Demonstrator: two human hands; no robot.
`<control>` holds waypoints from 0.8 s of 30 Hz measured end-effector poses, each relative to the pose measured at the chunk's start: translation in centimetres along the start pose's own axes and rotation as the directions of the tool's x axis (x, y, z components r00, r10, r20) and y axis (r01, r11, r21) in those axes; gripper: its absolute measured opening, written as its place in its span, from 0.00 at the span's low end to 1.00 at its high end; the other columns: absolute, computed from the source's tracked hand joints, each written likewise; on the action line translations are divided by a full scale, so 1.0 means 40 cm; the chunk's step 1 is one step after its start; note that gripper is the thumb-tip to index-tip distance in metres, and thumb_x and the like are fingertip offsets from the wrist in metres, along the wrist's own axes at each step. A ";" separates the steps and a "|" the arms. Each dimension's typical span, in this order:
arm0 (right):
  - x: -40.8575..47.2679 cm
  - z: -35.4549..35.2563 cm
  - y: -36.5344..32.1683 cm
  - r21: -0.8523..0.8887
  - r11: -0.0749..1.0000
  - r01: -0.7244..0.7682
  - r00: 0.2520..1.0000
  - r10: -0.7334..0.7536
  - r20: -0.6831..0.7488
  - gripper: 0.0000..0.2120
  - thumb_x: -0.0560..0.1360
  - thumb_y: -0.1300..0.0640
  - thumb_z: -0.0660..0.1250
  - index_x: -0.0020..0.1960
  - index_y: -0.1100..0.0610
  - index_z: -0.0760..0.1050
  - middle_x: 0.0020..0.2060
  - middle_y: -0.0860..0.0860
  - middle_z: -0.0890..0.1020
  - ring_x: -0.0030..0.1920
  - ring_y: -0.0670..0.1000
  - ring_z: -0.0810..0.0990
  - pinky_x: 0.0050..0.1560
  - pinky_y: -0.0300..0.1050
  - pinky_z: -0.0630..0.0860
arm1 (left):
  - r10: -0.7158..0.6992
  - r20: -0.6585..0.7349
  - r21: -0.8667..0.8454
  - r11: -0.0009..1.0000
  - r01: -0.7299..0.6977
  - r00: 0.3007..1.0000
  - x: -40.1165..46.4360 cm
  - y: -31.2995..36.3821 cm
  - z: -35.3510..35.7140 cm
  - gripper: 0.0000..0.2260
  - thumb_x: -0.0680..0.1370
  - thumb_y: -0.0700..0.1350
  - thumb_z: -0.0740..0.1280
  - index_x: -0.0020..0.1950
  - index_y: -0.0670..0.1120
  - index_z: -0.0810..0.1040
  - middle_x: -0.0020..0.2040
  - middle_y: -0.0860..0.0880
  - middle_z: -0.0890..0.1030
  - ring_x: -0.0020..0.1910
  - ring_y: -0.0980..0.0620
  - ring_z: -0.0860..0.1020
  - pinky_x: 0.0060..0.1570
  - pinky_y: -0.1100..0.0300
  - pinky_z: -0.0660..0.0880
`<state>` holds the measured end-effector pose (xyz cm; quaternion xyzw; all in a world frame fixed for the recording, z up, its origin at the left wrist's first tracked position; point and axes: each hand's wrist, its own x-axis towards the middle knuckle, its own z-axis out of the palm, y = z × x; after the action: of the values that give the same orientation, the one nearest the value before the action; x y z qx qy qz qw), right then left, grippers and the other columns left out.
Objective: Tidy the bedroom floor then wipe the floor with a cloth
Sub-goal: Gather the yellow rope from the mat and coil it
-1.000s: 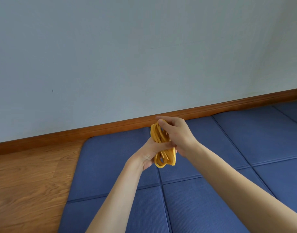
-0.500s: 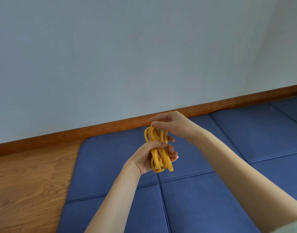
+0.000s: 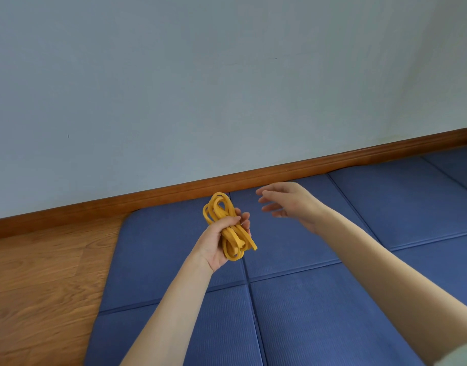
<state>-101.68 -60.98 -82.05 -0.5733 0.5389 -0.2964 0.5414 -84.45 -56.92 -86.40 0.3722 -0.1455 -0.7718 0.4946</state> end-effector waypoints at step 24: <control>0.006 0.135 0.131 0.669 0.723 -0.174 0.983 0.163 0.080 0.16 0.72 0.60 0.69 0.57 0.67 0.76 0.44 0.59 0.80 0.46 0.56 0.81 0.48 0.51 0.79 | 0.093 0.004 0.954 0.298 -0.032 0.996 0.022 -0.034 0.069 0.55 0.71 0.42 0.72 0.71 0.54 0.24 0.53 0.49 0.79 0.47 0.51 0.81 0.47 0.58 0.78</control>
<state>-98.19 -58.71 -88.32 -0.2901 0.4411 -0.4159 0.7405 -87.56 -57.46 -85.71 0.6064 -0.5752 -0.5064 0.2119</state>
